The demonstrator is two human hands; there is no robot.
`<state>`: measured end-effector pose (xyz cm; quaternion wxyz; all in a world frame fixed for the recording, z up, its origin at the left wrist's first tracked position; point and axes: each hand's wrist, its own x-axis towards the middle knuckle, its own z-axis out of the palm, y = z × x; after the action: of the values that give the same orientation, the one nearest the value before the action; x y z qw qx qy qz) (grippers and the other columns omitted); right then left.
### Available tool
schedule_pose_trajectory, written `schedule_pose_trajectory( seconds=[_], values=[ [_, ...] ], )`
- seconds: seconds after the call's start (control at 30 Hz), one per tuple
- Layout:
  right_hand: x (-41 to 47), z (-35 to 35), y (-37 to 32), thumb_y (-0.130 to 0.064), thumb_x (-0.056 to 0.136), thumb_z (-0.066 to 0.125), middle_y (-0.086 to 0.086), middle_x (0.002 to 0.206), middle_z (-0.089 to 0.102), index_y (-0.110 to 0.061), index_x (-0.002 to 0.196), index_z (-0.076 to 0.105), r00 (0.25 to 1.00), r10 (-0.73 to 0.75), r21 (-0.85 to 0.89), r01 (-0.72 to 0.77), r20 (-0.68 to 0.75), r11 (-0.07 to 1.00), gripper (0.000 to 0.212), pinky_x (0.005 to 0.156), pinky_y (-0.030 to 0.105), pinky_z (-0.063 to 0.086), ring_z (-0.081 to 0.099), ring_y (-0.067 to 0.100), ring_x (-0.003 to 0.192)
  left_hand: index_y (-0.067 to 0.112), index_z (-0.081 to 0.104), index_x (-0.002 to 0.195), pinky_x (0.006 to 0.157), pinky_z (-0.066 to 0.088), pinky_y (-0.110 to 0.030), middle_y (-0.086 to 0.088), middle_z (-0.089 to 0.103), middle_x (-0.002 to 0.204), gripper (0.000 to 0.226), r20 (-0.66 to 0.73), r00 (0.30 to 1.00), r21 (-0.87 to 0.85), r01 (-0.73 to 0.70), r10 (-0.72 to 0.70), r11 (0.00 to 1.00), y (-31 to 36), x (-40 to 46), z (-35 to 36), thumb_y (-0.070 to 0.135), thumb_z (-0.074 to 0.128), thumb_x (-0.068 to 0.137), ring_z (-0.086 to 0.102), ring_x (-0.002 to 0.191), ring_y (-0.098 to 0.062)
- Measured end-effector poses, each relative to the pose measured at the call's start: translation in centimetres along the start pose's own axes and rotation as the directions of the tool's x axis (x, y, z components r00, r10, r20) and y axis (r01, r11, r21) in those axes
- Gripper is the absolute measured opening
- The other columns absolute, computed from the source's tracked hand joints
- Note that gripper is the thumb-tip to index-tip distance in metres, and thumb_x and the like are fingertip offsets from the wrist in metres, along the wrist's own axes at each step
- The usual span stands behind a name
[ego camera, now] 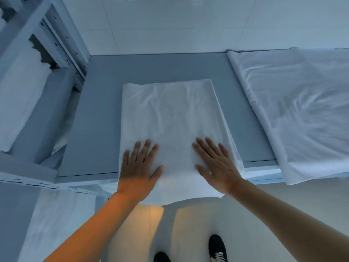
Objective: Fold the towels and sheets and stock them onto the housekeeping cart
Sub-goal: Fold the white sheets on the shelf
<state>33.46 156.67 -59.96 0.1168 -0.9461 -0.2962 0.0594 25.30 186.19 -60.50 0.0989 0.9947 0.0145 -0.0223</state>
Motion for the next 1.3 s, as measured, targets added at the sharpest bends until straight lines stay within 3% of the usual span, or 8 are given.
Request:
schedule_pose_trajectory(
  seconds=[0.13, 0.27, 0.4, 0.67, 0.9, 1.03, 1.2, 1.3],
  values=[
    [-3.7, 0.7, -0.5, -0.058, 0.097, 0.048, -0.015, 0.172, -0.001, -0.037, 0.164, 0.004, 1.000, -0.007, -0.016, 0.007, 0.001, 1.000, 0.083, 0.125, 0.043, 0.010, 0.001, 0.014, 0.159, 0.035, 0.018, 0.164, 0.125, 0.015, -0.053, 0.006, 0.011, 0.172, 0.074, -0.050, 0.996, 0.020, -0.073, 0.074, 0.997, 0.4, -3.3, 0.8, 0.062, 0.042, 0.099, 0.010, 0.159, -0.024],
    [-0.6, -1.2, 0.4, -0.064, 0.074, 0.072, -0.010, 0.172, 0.006, -0.035, 0.163, 0.009, 0.997, -0.067, -0.082, 0.070, 0.036, 0.994, 0.113, 0.123, 0.043, 0.014, 0.015, 0.021, 0.157, 0.032, 0.036, 0.158, 0.114, 0.032, -0.058, -0.001, 0.038, 0.162, 0.099, 0.004, 0.989, 0.103, -0.146, 0.147, 0.984, -0.4, -0.9, -0.3, 0.066, 0.077, 0.075, 0.037, 0.146, -0.035],
    [2.7, -0.9, 0.0, -0.062, 0.061, 0.081, -0.012, 0.171, -0.015, -0.033, 0.163, -0.007, 0.977, -0.167, -0.101, 0.181, 0.131, 0.978, 0.139, 0.126, 0.048, 0.003, -0.011, 0.016, 0.158, 0.035, 0.003, 0.164, 0.124, 0.009, -0.062, 0.005, -0.006, 0.173, 0.125, 0.089, 0.980, 0.102, -0.188, 0.179, 0.977, -1.0, 1.2, -0.2, 0.078, 0.071, 0.068, -0.006, 0.159, -0.024],
    [-0.4, 1.6, -0.6, -0.054, 0.072, 0.077, -0.009, 0.172, -0.004, -0.031, 0.165, 0.003, 0.990, -0.142, -0.118, 0.141, -0.007, 0.983, 0.121, 0.123, 0.050, 0.011, -0.002, 0.018, 0.159, 0.033, 0.013, 0.164, 0.122, 0.019, -0.063, 0.006, 0.003, 0.173, 0.113, -0.013, 0.978, 0.129, -0.203, 0.206, 0.971, -0.3, -1.2, 0.8, 0.059, 0.080, 0.076, 0.005, 0.159, -0.024],
    [1.1, 0.5, 0.8, -0.065, 0.071, 0.078, -0.011, 0.172, -0.008, -0.029, 0.165, -0.002, 0.982, -0.185, -0.129, 0.189, 0.042, 0.973, 0.129, 0.126, 0.049, 0.012, -0.004, 0.017, 0.159, 0.024, 0.023, 0.163, 0.119, 0.026, -0.063, 0.000, 0.013, 0.172, 0.118, -0.040, 0.981, 0.213, -0.177, 0.190, 0.961, 0.2, -0.9, 0.8, 0.061, 0.085, 0.070, 0.016, 0.158, -0.029],
    [0.3, 0.4, 0.5, -0.062, 0.082, 0.073, -0.002, 0.173, -0.003, -0.019, 0.165, 0.004, 0.971, -0.236, -0.197, 0.240, 0.043, 0.951, 0.117, 0.125, 0.056, 0.021, 0.000, 0.025, 0.159, 0.020, 0.040, 0.157, 0.110, 0.038, -0.065, -0.003, 0.032, 0.166, 0.113, -0.080, 0.974, 0.268, -0.182, 0.210, 0.946, 0.7, -1.4, 0.6, 0.054, 0.092, 0.063, 0.035, 0.151, -0.032],
    [-1.5, -0.5, -1.1, -0.037, 0.068, 0.092, 0.007, 0.167, 0.026, -0.011, 0.159, 0.035, 0.967, -0.251, -0.261, 0.251, 0.036, 0.932, 0.110, 0.114, 0.055, 0.041, 0.031, 0.032, 0.152, 0.021, 0.066, 0.138, 0.092, 0.057, -0.052, -0.002, 0.059, 0.146, 0.100, -0.030, 0.972, 0.303, -0.213, 0.233, 0.929, 1.6, -2.5, -1.2, 0.027, 0.104, 0.046, 0.062, 0.129, -0.028],
    [-2.0, -2.4, -2.0, -0.023, 0.046, 0.100, 0.007, 0.146, 0.059, -0.011, 0.137, 0.065, 0.967, -0.250, -0.258, 0.252, 0.040, 0.933, 0.098, 0.091, 0.040, 0.060, 0.063, 0.028, 0.127, 0.021, 0.080, 0.106, 0.065, 0.063, -0.034, 0.002, 0.079, 0.107, 0.078, 0.044, 0.971, 0.288, -0.239, 0.236, 0.927, 1.6, -2.8, -3.9, 0.024, 0.106, 0.032, 0.078, 0.089, -0.022]
  ],
)
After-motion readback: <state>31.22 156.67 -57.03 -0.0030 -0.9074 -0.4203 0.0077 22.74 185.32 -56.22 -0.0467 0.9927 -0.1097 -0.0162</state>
